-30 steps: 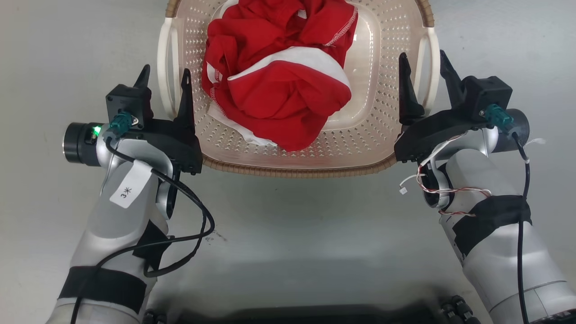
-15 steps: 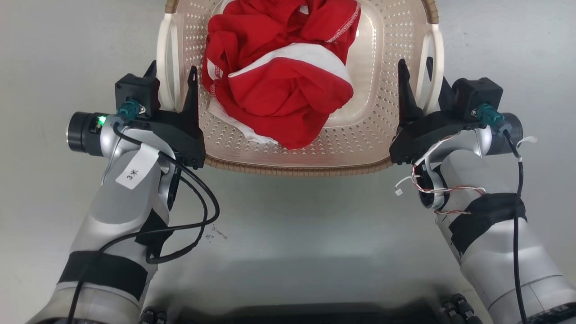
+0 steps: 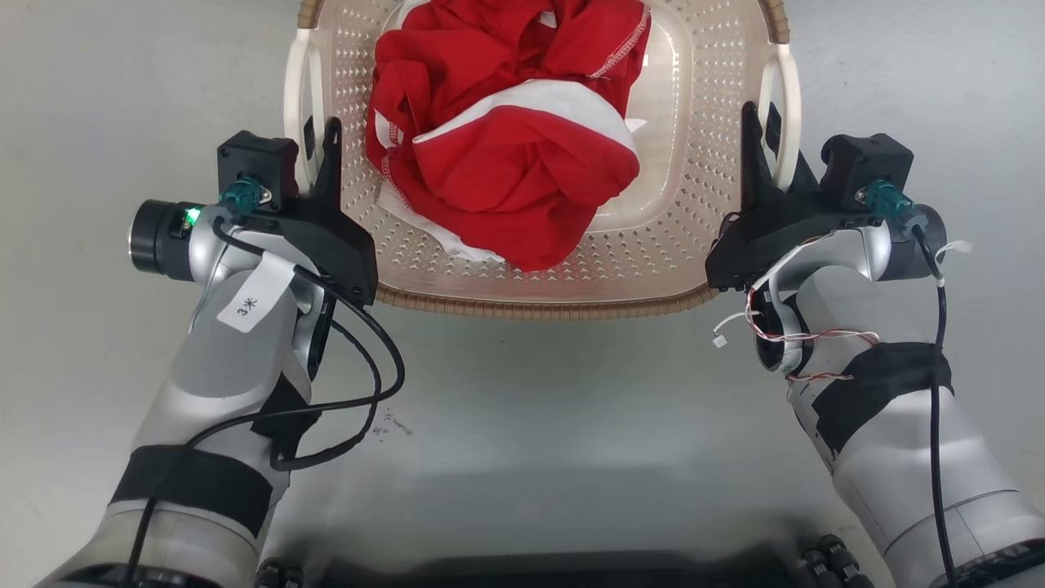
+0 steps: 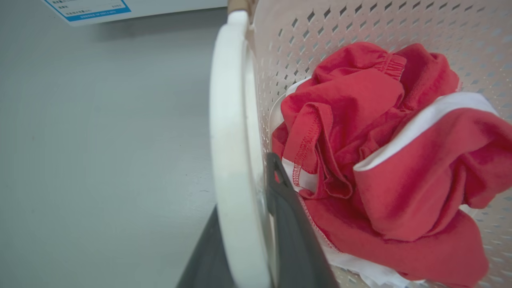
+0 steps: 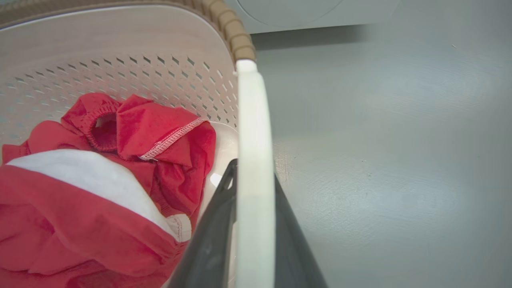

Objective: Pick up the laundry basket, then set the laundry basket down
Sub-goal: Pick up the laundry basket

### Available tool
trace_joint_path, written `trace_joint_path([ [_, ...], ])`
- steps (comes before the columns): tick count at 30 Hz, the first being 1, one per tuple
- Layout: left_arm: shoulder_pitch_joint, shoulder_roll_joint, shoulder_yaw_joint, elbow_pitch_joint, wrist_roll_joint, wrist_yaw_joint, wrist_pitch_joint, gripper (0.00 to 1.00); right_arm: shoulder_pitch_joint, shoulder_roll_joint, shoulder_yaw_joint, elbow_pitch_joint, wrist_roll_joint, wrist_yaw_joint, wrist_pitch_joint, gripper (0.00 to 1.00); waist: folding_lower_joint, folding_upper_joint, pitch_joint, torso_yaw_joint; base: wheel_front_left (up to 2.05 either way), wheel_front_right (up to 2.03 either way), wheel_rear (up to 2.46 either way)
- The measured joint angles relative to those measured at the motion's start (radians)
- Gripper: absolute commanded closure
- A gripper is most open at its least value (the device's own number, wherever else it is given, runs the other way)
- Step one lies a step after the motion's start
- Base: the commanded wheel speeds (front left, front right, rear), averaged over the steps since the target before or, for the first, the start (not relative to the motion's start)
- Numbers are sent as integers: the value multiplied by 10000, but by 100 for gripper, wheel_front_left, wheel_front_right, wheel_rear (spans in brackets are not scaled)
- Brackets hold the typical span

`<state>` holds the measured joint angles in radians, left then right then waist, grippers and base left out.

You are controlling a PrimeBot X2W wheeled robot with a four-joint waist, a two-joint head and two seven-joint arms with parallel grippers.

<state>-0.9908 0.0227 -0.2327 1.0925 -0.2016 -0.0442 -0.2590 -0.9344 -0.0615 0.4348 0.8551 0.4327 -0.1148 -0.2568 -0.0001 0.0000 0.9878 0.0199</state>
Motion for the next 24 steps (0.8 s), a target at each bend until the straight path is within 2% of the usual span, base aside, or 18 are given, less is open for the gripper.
trace_joint_path([
  [13,214,-10,-464,203,-813,4,10,100,13,-2,430,571,399,-10,6,100,1,1,-566,5,0,0,0],
  [24,945,-6,-1001,399,-1281,92,21,100,503,2,1066,1126,991,-10,8,100,1,0,-1669,-41,0,0,0],
])
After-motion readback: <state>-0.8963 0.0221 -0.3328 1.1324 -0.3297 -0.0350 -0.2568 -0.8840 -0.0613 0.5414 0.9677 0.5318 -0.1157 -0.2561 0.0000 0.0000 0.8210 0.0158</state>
